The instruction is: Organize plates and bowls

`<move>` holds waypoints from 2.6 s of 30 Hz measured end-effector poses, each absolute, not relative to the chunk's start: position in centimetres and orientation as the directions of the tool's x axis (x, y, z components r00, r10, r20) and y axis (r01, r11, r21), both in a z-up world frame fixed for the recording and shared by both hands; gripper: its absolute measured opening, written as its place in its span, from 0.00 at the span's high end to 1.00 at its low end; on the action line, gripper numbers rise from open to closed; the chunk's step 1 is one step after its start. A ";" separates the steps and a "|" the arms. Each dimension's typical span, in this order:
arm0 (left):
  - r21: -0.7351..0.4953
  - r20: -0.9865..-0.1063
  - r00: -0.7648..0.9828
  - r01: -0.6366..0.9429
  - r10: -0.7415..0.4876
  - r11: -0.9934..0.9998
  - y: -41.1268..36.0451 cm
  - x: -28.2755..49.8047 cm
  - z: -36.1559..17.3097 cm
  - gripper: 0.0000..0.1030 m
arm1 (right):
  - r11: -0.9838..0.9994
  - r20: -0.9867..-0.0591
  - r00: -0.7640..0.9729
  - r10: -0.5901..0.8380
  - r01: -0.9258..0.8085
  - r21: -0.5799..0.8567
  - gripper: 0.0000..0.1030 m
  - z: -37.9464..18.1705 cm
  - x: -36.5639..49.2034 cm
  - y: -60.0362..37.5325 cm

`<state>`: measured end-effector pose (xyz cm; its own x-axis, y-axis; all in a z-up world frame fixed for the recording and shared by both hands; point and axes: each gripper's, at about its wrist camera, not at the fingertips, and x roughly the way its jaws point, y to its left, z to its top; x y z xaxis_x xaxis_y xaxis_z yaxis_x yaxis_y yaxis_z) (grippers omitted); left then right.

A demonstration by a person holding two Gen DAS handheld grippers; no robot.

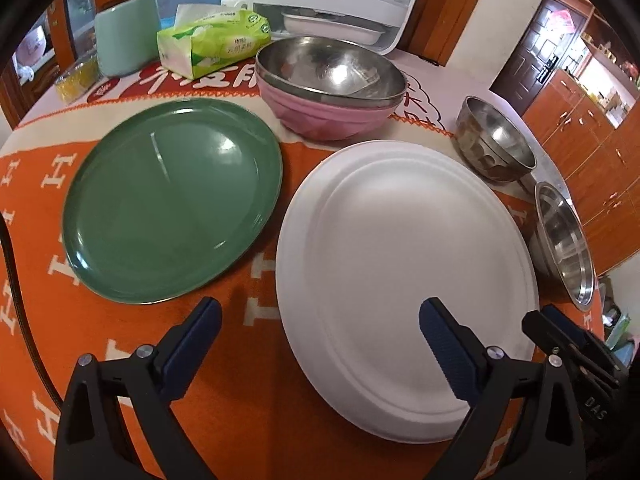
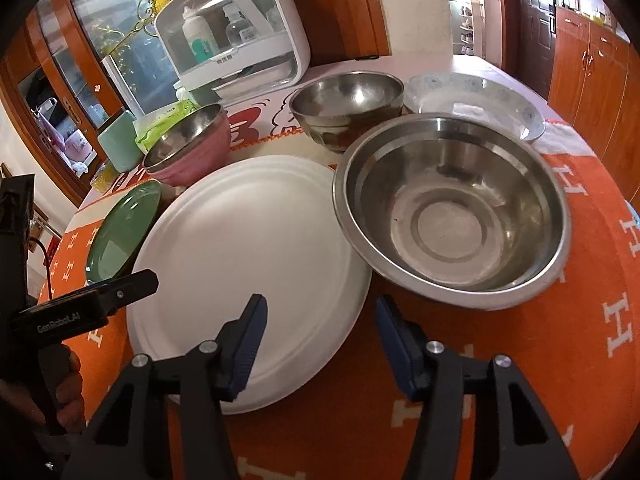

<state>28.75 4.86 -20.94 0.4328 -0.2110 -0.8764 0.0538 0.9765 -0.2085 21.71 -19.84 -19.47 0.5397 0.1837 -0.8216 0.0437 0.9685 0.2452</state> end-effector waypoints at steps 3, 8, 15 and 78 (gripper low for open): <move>-0.223 -0.878 0.425 0.046 -0.221 0.974 5.1 29.0 -21.3 0.05 | 0.963 -0.818 0.538 0.203 0.042 0.267 0.51 -20.1 21.9 -20.0; -0.233 -0.884 0.407 0.042 -0.230 0.971 5.0 29.4 -22.0 0.09 | 0.954 -0.807 0.543 0.232 0.035 0.297 0.53 -20.7 22.3 -20.1; -0.202 -0.890 0.405 0.064 -0.211 0.977 4.5 29.8 -22.2 0.14 | 0.946 -0.788 0.566 0.242 0.041 0.321 0.55 -20.8 22.4 -20.5; -0.160 -0.834 0.516 0.113 -0.195 0.981 5.5 16.6 -11.5 0.53 | 0.967 -0.748 0.635 0.193 0.005 0.254 0.74 -12.5 10.6 -18.6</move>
<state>16.63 5.55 -11.51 0.5161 -0.1955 -0.8339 0.1134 0.9806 -0.1597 10.61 -18.63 -12.53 0.6345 0.1933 -0.7483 0.0052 0.9671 0.2542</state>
